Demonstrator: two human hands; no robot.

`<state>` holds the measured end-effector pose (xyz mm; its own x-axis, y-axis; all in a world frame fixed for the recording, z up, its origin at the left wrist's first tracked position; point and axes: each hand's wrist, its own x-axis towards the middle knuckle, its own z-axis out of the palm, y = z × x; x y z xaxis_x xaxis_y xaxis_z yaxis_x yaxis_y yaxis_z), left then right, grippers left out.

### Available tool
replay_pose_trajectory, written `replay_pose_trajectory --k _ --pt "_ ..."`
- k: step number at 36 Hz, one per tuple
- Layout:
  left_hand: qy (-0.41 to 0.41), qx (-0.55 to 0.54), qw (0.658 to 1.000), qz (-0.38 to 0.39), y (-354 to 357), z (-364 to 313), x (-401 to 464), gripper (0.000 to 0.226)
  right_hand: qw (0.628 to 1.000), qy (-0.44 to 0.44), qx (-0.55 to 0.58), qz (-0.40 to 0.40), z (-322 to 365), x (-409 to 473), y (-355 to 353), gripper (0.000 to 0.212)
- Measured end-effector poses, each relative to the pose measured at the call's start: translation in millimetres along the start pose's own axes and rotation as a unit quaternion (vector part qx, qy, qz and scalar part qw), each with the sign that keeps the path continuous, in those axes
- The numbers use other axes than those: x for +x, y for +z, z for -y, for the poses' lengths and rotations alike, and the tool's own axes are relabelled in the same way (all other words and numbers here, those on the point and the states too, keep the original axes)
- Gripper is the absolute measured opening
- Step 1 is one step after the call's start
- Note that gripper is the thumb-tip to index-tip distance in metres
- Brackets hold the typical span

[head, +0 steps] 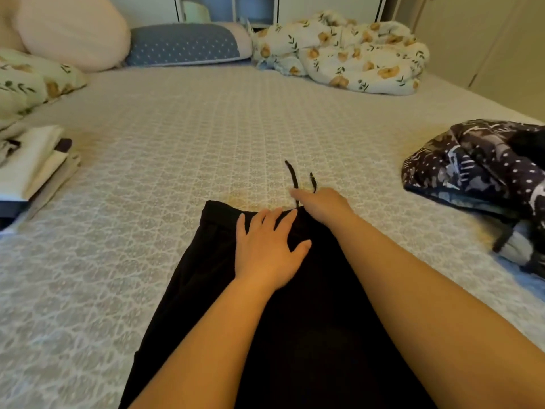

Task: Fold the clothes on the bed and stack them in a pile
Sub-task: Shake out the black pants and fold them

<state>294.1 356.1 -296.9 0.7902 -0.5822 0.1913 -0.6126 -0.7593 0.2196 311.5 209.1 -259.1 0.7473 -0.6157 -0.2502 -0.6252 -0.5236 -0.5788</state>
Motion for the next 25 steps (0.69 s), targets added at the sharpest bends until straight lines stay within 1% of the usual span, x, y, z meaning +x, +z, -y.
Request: replay_pose_trajectory --k 1,3,5,6,8,10,11,12,14,15,17,19,21,23,25 --pt "0.003 0.000 1.000 0.002 -0.1 1.9 1.2 0.069 1.000 -0.013 0.003 0.023 6.6 2.3 1.4 0.068" --pt "-0.002 0.003 1.000 0.002 0.3 4.7 3.4 0.074 0.998 -0.046 -0.027 0.041 17.1 7.0 7.6 0.043" --pt "-0.010 0.008 1.000 -0.002 1.1 5.6 5.1 0.076 0.996 -0.069 -0.051 0.027 21.6 10.2 17.1 0.024" --pt "-0.013 0.010 1.000 -0.003 1.6 5.6 5.3 0.077 0.996 -0.078 -0.049 0.010 20.8 10.7 21.8 0.021" --pt "-0.014 0.010 1.000 -0.001 2.1 5.4 4.8 0.078 0.996 -0.081 0.000 -0.030 14.4 12.1 26.2 0.025" --pt "-0.010 0.007 1.000 0.001 1.4 5.9 4.5 0.078 0.991 -0.054 0.097 -0.080 5.0 13.2 22.0 0.035" --pt "-0.009 0.005 1.000 0.000 1.3 6.3 4.6 0.078 0.983 -0.032 0.146 -0.105 0.3 13.5 16.7 0.036" --pt "-0.007 0.003 1.000 0.000 1.1 6.7 4.8 0.077 0.974 -0.008 0.184 -0.129 -6.9 14.5 9.5 0.035" --pt "-0.007 0.000 1.000 0.002 0.9 6.7 4.3 0.076 0.962 0.032 0.226 -0.151 -25.9 13.3 -5.8 0.031" --pt "-0.008 -0.001 1.000 0.003 1.4 6.6 4.1 0.075 0.963 0.041 0.220 -0.152 -36.8 11.0 -12.6 0.028" --pt "-0.012 0.000 1.000 0.006 2.5 6.5 4.2 0.075 0.970 0.066 0.175 -0.153 -54.8 4.9 -24.1 0.025" --pt "-0.016 0.002 1.000 0.003 3.5 6.6 4.6 0.075 0.973 0.076 0.137 -0.170 -68.3 -2.0 -32.3 0.030" --pt "-0.017 0.007 1.000 0.005 3.1 6.2 4.1 0.075 0.978 0.068 0.104 -0.169 -76.7 -9.4 -38.7 0.036" --pt "-0.015 0.004 0.999 0.028 0.2 4.9 3.3 0.074 0.981 0.058 0.080 -0.168 -79.0 -19.9 -42.3 0.036" --pt "-0.019 -0.044 0.997 0.064 -6.0 4.1 3.1 0.068 0.982 0.034 0.081 -0.168 -75.2 -34.1 -45.1 0.031"
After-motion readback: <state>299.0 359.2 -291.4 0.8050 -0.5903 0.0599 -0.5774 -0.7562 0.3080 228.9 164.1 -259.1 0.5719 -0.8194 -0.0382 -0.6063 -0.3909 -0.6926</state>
